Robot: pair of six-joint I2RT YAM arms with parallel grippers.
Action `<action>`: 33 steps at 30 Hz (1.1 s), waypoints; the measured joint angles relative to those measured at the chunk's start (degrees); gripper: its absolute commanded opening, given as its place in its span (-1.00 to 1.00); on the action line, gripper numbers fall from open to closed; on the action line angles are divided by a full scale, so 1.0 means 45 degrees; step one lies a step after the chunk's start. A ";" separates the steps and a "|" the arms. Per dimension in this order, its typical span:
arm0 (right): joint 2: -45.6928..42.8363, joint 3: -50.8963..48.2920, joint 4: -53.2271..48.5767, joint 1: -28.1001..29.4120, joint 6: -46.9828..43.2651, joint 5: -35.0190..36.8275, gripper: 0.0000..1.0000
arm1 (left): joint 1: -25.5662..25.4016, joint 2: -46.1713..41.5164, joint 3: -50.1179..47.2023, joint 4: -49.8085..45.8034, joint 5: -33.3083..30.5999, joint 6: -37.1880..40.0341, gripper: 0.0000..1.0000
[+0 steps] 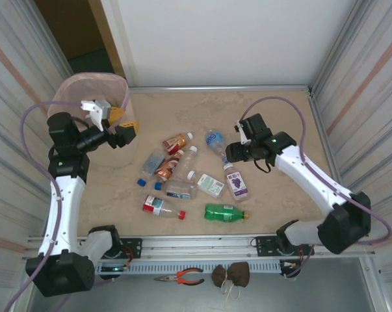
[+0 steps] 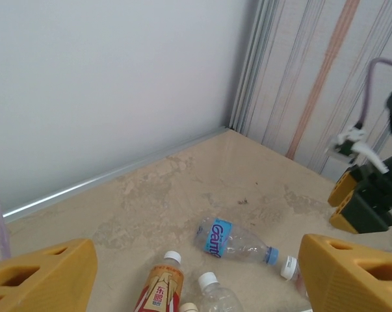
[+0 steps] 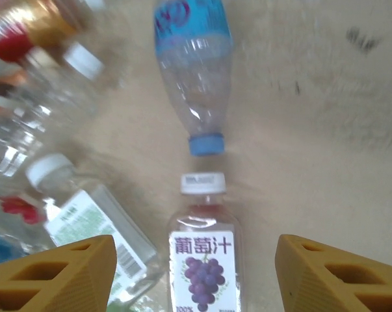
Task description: Put the plastic bottles in the bin
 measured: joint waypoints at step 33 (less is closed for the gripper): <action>0.7757 0.2715 -0.0855 0.0481 -0.0340 0.0568 0.08 | 0.0170 -0.0748 -0.0593 0.0753 0.0189 -0.0287 0.64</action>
